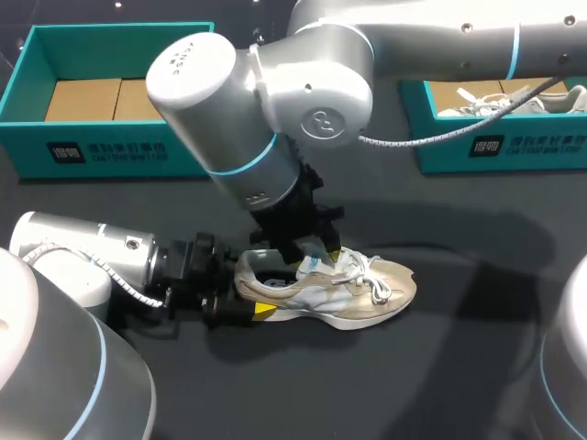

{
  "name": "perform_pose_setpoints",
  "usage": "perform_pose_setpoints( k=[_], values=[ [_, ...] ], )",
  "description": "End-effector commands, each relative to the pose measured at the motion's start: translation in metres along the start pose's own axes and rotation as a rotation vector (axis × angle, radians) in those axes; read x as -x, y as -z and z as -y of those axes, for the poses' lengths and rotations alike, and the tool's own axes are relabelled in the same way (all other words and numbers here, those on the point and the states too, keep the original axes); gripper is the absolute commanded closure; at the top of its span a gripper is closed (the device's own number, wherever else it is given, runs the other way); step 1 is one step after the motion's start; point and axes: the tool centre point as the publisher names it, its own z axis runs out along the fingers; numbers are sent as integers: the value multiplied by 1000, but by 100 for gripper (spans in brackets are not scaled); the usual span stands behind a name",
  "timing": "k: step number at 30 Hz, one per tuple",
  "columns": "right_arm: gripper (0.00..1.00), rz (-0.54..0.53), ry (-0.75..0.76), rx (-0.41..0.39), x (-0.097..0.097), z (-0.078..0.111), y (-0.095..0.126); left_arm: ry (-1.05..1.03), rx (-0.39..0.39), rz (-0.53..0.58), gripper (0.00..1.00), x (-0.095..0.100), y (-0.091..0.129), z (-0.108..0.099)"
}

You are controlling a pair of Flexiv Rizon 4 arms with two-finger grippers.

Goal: Take the shoe out of the shoebox, open the shoe tongue, remove and reinsert the insole, then place the shoe into the shoebox

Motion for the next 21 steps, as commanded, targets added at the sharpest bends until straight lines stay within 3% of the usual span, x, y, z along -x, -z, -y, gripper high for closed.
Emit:
perform_pose_setpoints(
  k=[1, 5, 7, 8, 15, 19, 21],
  values=[
    [53, 6, -264, 9, -11, 9, -2, 0, 2, 2, 100, 0, -1, 0],
    [61, 0, -262, 9, -15, 9, 0, 0, 2, 2, 100, 0, -1, 0],
    [91, -3, -260, 3, -16, 9, 1, 0, 2, 2, 100, 0, -1, 0],
    [100, -4, -259, 1, -15, 9, 1, 0, 2, 2, 100, 0, -1, 0],
    [100, -57, -227, 20, 12, 8, 7, 0, 2, 2, 100, 0, -1, 0],
    [100, -154, -183, 60, 36, 7, 8, 0, 2, 2, 100, 0, -1, 0],
    [100, -249, -150, 120, 51, 7, 6, 0, 2, 2, 100, 0, -1, 0]
  ],
)
